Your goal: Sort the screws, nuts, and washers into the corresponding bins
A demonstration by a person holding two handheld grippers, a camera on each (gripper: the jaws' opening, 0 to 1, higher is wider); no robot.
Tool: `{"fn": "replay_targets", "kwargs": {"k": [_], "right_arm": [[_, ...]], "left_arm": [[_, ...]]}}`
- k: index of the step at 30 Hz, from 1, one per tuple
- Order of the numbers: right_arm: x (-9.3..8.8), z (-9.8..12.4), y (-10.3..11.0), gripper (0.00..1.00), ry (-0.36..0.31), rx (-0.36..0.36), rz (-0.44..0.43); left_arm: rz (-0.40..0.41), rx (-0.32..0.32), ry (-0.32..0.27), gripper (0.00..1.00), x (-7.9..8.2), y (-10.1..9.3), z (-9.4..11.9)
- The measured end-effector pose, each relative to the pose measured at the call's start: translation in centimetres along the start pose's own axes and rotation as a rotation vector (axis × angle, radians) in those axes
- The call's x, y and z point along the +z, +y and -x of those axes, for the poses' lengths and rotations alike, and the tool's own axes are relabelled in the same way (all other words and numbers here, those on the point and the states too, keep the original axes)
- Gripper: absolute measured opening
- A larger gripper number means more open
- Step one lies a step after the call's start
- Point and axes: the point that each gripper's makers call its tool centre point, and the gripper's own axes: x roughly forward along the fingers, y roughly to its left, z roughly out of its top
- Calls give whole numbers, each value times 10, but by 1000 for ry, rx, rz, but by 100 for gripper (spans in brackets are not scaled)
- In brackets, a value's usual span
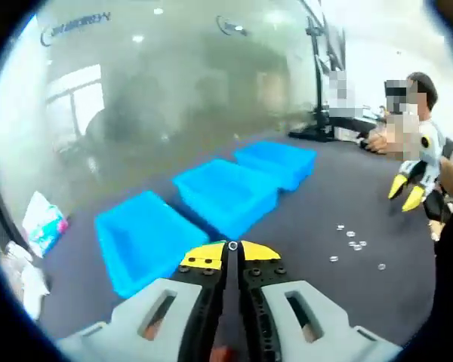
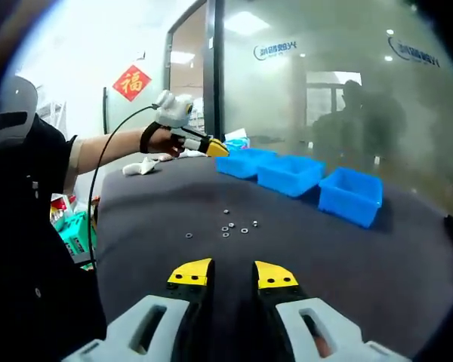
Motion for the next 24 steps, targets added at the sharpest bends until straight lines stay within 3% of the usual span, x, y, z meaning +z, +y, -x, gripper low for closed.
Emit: {"fn": "replay_targets", "kwargs": {"k": [4,12,16,24], "right_arm": [[4,-2,-2,17,-3,1,1],[6,-5,-6,17,-2,-2,3],[7,-3,-7,17,-3,-5,3],[8,3,-11,17,-9,-20,1]], "left_arm": [[12,27,-1,0,5,17,-2],[19,69,49,0,1,44,-19],[-9,85,84,0,-5,53,-30],[23,101,124,1,-17,65,-46]]}}
